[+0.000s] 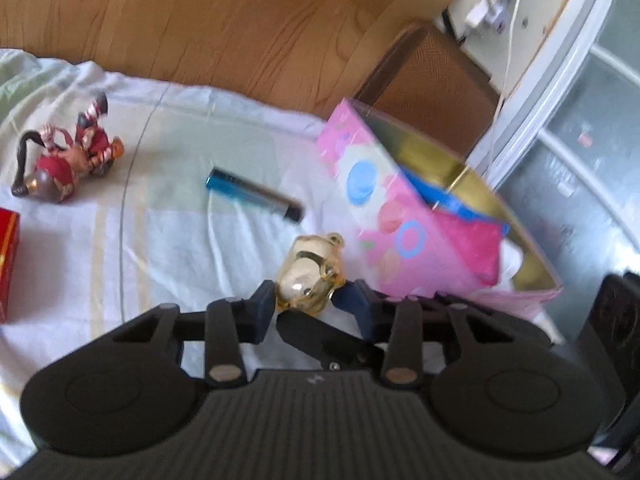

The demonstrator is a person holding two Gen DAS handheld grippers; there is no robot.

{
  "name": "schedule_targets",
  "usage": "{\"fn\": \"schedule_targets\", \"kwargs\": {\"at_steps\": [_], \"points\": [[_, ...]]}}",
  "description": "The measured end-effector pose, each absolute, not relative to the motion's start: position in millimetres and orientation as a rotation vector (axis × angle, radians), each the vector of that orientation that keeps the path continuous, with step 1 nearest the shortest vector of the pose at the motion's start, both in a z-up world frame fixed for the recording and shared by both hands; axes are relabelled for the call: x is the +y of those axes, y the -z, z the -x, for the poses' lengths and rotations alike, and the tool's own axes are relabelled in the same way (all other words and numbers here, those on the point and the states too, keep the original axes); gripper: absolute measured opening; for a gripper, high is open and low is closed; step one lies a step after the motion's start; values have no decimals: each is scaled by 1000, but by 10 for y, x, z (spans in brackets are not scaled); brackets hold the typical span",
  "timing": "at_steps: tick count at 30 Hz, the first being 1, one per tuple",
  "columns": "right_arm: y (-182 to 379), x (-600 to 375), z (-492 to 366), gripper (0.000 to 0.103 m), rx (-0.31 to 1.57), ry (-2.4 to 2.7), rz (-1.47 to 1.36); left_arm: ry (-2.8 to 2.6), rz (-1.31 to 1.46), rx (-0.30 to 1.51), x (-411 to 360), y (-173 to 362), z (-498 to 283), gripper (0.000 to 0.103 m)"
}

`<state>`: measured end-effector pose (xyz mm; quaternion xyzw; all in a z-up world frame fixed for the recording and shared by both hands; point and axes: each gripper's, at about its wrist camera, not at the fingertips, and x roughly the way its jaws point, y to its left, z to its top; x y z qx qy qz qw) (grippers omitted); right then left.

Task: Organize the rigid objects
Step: 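Carry the gold piggy into the pink tin and open the right gripper, then move the right gripper to the blue lighter and grasp it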

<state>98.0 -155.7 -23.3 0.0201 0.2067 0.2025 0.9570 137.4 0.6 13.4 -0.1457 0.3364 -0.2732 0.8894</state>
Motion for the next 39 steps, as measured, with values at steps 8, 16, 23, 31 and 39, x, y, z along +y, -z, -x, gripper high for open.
{"fn": "schedule_targets", "kwargs": {"at_steps": [8,16,23,31,39], "points": [[-121,-1891,-552,43,193,-321,-63,664,176,523,-459,-676,-1116,43],[-24,-2546,-571,46,235,-161,-149,739,66,583,-1291,-560,-1330,48],[147,-3024,-836,51,260,95,-188,676,39,549,-1380,-679,-1285,61],[80,-3228,-501,51,176,69,-303,556,23,551,-1217,-663,-1176,62],[-50,-2995,-315,52,161,-2,-301,458,-73,521,-1067,-664,-1009,62]]}}
